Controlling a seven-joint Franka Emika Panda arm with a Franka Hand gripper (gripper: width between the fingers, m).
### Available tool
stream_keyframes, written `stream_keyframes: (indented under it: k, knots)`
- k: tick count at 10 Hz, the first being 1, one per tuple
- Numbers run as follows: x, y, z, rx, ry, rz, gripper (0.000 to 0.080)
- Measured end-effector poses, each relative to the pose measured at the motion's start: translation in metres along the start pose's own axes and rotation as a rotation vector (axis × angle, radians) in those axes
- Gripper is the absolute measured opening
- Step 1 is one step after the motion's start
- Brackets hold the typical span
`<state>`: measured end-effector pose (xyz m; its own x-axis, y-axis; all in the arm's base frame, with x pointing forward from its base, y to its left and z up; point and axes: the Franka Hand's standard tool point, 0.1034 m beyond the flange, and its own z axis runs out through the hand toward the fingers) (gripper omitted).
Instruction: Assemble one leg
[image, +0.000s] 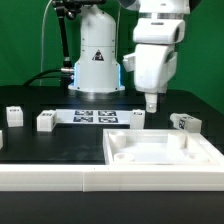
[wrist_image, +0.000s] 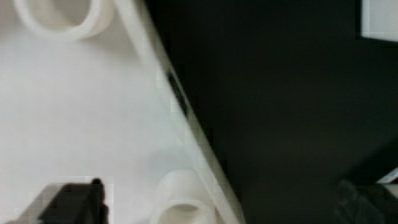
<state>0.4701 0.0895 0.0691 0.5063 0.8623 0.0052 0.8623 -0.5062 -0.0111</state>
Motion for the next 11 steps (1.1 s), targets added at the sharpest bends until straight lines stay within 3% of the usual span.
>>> stream_keyframes:
  k: [5, 7, 8, 11]
  knots:
    - [0.04, -0.046, 0.007, 0.005, 0.011, 0.483, 0.0649]
    - [0.061, -0.066, 0.012, 0.019, 0.027, 0.703, 0.0649]
    - [0.068, -0.073, 0.015, 0.028, 0.04, 0.77, 0.0649]
    - [0.066, -0.074, 0.016, 0.045, 0.014, 0.822, 0.0649]
